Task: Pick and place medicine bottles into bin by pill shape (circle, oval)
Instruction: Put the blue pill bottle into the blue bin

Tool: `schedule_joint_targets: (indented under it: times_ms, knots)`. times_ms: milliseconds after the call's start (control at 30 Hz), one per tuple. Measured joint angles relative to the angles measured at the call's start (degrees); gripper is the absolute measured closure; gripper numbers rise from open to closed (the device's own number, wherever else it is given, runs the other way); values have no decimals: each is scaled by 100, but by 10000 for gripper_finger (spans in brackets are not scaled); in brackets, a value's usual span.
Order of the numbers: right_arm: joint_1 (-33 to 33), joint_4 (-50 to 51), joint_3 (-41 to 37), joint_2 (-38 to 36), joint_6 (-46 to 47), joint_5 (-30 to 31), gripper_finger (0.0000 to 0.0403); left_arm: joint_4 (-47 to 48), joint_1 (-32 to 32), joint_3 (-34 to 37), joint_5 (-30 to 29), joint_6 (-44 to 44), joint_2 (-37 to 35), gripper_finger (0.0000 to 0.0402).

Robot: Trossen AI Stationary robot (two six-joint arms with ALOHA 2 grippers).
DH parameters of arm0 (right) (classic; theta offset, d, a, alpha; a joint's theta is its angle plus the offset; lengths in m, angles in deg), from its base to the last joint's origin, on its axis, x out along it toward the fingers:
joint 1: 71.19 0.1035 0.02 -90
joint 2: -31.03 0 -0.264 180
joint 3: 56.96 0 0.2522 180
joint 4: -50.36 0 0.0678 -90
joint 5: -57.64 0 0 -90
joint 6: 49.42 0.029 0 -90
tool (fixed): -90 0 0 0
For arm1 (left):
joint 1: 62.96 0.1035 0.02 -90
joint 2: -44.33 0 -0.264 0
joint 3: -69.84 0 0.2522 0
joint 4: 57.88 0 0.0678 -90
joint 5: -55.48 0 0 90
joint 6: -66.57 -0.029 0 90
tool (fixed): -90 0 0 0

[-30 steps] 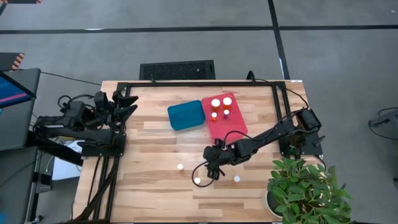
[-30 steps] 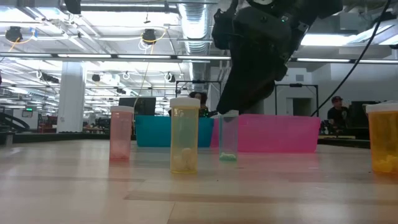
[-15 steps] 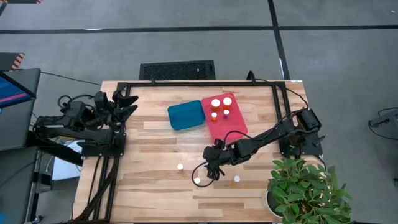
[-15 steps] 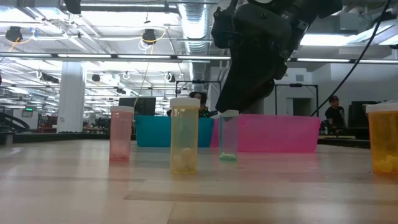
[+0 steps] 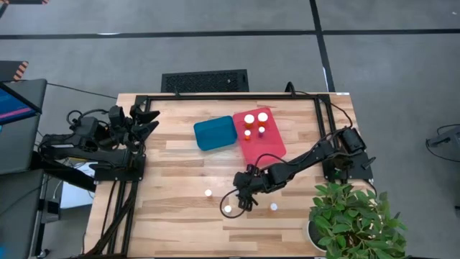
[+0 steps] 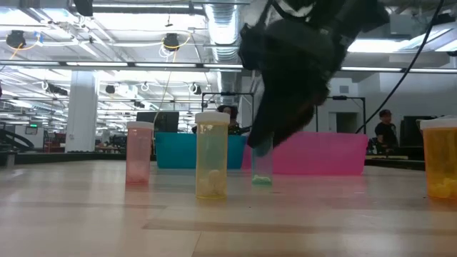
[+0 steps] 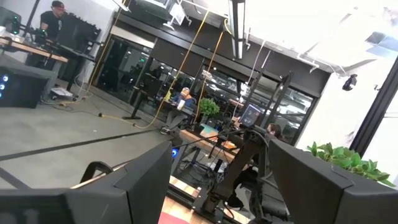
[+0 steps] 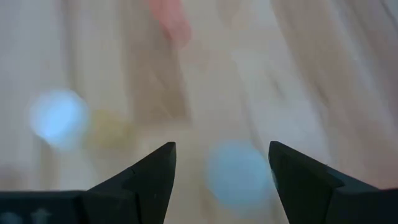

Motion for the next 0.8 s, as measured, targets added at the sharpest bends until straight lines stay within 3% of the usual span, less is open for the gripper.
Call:
schedule_joint_targets:
  times_ms: [800]
  knots:
    - [-13,437,36,-242,19,63,139,-4,2,0,-29,4,1,142]
